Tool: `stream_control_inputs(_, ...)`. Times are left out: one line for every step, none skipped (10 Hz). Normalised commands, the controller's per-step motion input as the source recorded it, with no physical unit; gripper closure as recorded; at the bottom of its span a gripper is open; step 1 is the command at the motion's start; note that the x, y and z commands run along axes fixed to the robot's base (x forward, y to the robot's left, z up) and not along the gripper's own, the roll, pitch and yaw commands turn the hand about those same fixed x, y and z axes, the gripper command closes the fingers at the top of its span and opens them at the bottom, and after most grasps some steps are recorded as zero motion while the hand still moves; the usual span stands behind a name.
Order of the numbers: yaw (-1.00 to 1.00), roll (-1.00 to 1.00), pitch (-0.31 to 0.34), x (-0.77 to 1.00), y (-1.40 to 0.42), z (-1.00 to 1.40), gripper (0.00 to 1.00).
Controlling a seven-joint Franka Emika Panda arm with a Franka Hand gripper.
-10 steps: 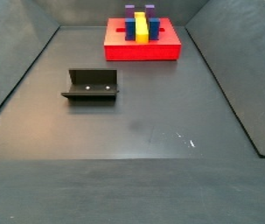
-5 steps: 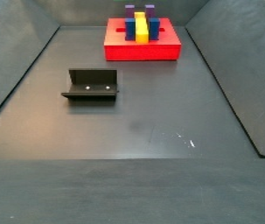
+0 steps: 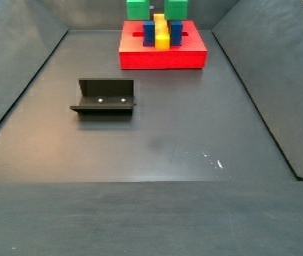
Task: Pick up the green object. Move up. Move to above the board. Insert the green object.
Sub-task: Insert the green object.
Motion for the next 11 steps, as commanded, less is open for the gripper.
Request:
stream_control_inputs(0.00, -0.10, -0.070, -0.02, 0.00, -0.19, 1.00)
stream_control_inputs(0.00, -0.18, -0.104, -0.10, 0.04, -0.13, 1.00)
stream_control_inputs(0.01, -0.14, -0.109, -0.01, 0.00, -0.18, 1.00)
stream_control_inputs(0.03, -0.10, -0.140, 0.00, 0.00, -0.25, 1.00)
stream_control_inputs(0.00, -0.02, -0.077, 0.00, 0.00, -0.20, 1.00)
stream_control_inputs(0.00, 0.00, -0.051, 0.00, 0.00, -0.17, 1.00)
stream_control_inputs(0.00, 0.00, -0.013, -0.06, 0.00, -0.07, 1.00)
stream_control_inputs(0.05, 0.00, 0.000, -0.20, 0.00, 0.00, 1.00)
stream_control_inputs(0.05, 0.00, 0.000, -0.08, 0.00, 0.00, 1.00)
stream_control_inputs(0.09, 0.00, 0.000, -0.04, 0.00, 0.00, 1.00)
stream_control_inputs(0.09, 0.01, 0.000, -0.01, 0.00, 0.00, 1.00)
